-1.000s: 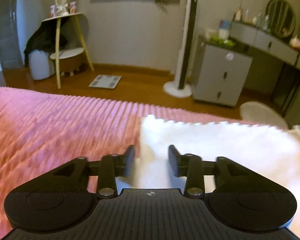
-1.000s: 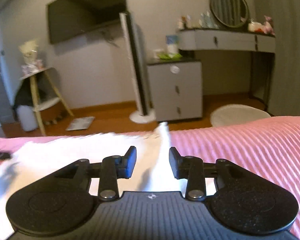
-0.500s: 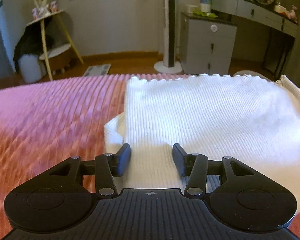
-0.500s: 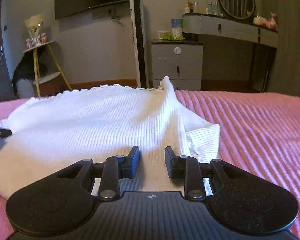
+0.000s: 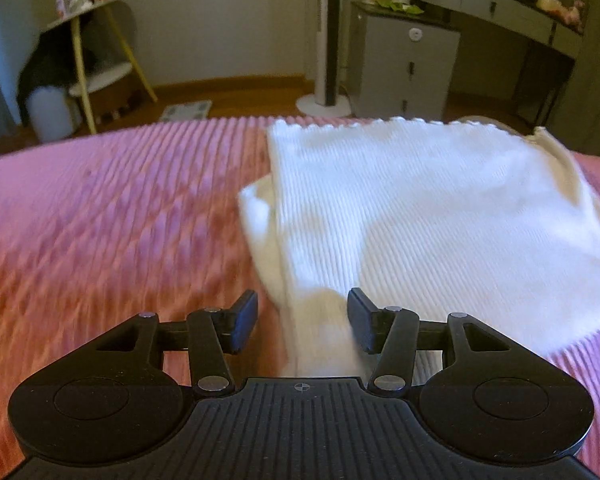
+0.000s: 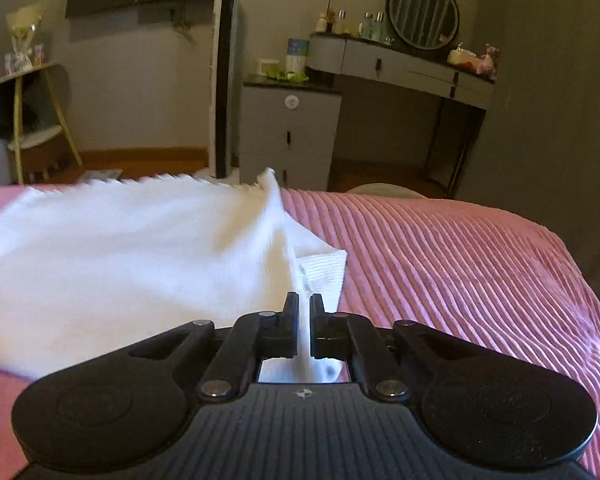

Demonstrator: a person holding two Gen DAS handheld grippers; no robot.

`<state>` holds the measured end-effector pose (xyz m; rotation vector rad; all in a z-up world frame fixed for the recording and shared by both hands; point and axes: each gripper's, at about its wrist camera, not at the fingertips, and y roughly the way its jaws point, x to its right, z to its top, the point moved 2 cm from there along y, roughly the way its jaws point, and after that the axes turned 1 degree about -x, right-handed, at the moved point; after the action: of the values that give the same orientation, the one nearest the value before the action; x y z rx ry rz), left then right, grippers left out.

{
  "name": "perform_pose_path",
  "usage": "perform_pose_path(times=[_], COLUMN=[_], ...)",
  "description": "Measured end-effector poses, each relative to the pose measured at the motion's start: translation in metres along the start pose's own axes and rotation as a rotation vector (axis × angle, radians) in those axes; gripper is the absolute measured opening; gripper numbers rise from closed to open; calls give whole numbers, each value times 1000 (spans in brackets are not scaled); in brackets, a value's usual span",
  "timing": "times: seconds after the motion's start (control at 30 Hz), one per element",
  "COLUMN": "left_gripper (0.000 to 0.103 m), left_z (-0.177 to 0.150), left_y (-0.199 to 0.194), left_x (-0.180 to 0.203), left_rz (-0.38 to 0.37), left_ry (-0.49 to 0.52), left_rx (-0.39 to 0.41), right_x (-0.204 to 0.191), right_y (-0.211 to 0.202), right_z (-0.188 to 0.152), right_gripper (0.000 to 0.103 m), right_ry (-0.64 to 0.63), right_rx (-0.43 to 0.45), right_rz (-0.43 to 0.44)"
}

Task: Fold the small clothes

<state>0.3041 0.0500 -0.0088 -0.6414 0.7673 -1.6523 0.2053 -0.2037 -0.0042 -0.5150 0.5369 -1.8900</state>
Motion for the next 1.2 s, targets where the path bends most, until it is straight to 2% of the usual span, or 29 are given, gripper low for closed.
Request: perform_pose_path(times=[0.17,0.27,0.4,0.47,0.53,0.6,0.67,0.8,0.9,0.93,1.0,1.07,1.2], left_gripper=[65,67,53,50,50,50,51,58,66,72,76,86,88], left_z=[-17,-21,-24,-27,-29,-30,-27,-19,-10,-7,2,9,10], left_y=[-25,-32,-27,-22,-16,-11,-5,17,36,43,54,61,62], left_x=[-14,-33,-63,-73,-79,-78,-75,-73,-75,-73,-70,-66,-74], left_rz=[-27,-94,-161,-180,-210,-235,-244,-290,-330,-335,-366,-426,-575], left_ry=[-30,-121,-265,-331,-391,-413,-417,-486,-555,-560,-570,-579,-652], left_rx=[10,8,-26,-54,-79,-84,-72,-59,-56,-67,-76,-75,-82], right_x=[-13,-23,-36,-44,-53,-67,-85,-106,-110,-109,-104,-100,-97], right_y=[-52,-67,-80,-80,-74,-63,-49,-14,-1,0,6,10,23], right_z=[-5,-1,21,29,27,15,-4,-38,-34,-30,-25,-28,-34], right_gripper=[5,5,9,15,24,24,24,23,22,22,22,22,22], right_ry=[30,86,232,295,348,346,278,234,199,203,209,205,205], right_rx=[-9,-38,-31,-25,-44,-62,-51,-66,-36,-10,24,47,33], right_rz=[8,47,150,170,233,305,302,263,273,267,282,310,342])
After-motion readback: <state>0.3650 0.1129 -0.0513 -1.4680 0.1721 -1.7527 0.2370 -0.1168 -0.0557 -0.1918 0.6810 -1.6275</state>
